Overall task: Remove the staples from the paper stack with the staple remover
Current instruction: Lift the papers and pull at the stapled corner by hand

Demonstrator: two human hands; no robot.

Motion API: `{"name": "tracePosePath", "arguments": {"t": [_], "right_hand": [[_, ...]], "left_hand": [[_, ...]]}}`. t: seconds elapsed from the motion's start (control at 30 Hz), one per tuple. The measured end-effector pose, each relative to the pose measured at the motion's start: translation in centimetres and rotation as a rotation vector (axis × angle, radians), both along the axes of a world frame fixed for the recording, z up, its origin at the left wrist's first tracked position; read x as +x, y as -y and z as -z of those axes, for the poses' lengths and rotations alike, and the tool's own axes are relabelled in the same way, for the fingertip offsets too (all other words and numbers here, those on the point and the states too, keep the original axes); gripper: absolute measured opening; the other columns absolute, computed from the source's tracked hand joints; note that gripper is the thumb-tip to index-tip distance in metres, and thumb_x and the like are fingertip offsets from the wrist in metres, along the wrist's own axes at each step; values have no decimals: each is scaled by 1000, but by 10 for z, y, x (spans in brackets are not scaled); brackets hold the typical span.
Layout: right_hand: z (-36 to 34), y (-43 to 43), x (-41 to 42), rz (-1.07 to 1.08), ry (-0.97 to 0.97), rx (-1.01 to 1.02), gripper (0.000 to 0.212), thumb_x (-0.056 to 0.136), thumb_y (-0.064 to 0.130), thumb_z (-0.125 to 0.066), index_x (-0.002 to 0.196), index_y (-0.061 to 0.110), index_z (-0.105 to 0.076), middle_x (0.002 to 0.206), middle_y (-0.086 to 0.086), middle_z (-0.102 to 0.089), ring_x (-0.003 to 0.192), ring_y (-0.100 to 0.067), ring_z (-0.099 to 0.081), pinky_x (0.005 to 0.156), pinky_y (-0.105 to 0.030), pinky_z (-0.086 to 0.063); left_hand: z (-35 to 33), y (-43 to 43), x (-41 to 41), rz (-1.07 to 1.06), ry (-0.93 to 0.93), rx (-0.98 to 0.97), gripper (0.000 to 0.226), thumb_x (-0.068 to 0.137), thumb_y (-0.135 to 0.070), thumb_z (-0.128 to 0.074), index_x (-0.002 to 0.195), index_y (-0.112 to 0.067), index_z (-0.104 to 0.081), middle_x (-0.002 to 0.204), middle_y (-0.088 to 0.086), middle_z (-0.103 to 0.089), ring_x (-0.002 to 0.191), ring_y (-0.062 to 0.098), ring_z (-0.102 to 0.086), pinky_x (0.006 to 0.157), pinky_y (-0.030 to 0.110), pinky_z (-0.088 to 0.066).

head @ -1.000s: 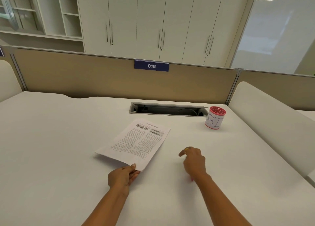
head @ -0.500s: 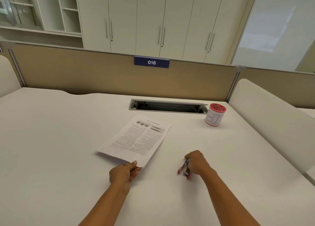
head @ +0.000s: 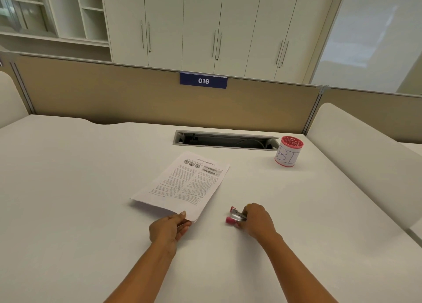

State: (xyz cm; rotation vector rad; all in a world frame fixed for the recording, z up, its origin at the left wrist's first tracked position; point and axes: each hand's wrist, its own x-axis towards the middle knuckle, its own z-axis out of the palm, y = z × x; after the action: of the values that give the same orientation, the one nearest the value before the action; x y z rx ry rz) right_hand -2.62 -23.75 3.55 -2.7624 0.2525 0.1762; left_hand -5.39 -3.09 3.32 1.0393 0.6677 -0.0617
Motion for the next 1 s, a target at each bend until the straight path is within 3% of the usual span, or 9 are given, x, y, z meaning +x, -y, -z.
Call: {"name": "tracePosePath", "arguments": {"t": [0.13,0.3,0.4,0.53,0.67,0.8,1.0], "right_hand": [[-2,-7,-3,159,50,249,24,85,29,-64,89,6,-58,79,-4,-53,73,-20,-48,49,-21,-29],[-8,-30,-8,358,-164,1217,18,91,19,-55,81,5,-54,84,-15,-59,67,-19,-54,60,-27,-46],[-10,-46,-12,422,-265,1494,10,89,13,-54,81,6,-53,73,-12,-57,60,-18,-51,57,-27,-46],[-11,-64,-15,419,-260,1540,7,85,8,-61,81,5,-57,69,-8,-60,57,-12,-54,49,-18,-47],[-8,-75,-17,393,-223,1506,11,81,1,-66,72,2,-60,58,-6,-61,54,-12,-57,48,-18,-48],[-5,-78,-17,431,-157,1460,17,77,-5,-68,73,3,-54,65,-9,-57,57,-16,-56,46,-18,-51],[-6,-76,-17,323,-95,1390,16,78,0,-69,73,6,-56,64,-6,-60,56,-13,-59,49,-18,-51]], "left_hand": [[-2,0,1,6,16,-1,12,78,2,-68,72,2,-58,72,16,-63,61,23,-61,39,16,-52],[-5,4,1,17,35,-13,12,79,0,-68,71,2,-59,72,16,-63,63,22,-61,41,17,-53],[-5,8,1,4,49,-23,11,79,0,-68,72,1,-59,72,16,-64,54,19,-64,42,16,-53],[-5,10,0,-12,58,-12,10,77,1,-69,73,1,-60,71,15,-65,44,12,-64,43,16,-54],[-4,12,-2,-8,72,-15,9,77,1,-70,75,1,-61,72,16,-65,41,11,-64,44,17,-55],[-5,13,-3,-8,75,-23,10,76,2,-70,78,1,-60,74,17,-64,56,21,-63,44,18,-55],[-5,11,-1,-12,69,5,11,76,1,-71,76,0,-60,72,16,-64,60,21,-62,42,17,-54]]}}
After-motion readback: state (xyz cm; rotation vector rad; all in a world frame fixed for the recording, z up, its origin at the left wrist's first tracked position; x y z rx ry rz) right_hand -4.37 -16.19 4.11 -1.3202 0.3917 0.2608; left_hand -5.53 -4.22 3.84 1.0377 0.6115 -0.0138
